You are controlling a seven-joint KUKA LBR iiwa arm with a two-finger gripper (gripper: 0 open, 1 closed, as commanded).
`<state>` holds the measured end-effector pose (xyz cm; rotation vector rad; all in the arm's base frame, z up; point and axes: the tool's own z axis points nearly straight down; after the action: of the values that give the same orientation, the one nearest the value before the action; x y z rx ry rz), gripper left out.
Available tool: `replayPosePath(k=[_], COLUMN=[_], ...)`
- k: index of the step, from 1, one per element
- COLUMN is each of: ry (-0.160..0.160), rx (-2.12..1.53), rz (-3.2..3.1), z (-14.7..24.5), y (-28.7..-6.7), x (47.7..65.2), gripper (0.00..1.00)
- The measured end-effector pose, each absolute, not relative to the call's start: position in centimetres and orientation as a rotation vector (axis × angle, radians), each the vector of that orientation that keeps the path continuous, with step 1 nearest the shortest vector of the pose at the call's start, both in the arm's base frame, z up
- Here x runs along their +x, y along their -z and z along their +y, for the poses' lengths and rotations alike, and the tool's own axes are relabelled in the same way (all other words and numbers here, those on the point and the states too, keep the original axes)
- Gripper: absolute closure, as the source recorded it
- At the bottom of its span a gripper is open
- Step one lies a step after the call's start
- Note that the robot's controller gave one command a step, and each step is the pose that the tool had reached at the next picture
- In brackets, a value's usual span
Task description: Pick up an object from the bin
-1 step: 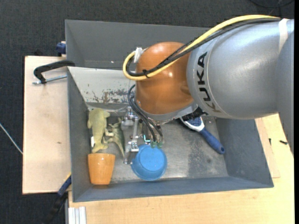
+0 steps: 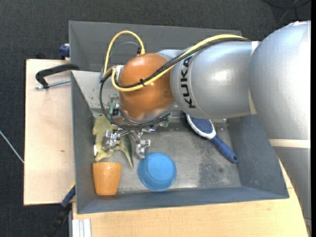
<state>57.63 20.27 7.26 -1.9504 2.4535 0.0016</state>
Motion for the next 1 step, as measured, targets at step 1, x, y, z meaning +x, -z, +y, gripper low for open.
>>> replayPosePath(k=[1], ry=[0.001], rx=[-2.464], rz=[1.936], z=[22.29], y=[-10.21], x=[58.16], gripper=[0.00])
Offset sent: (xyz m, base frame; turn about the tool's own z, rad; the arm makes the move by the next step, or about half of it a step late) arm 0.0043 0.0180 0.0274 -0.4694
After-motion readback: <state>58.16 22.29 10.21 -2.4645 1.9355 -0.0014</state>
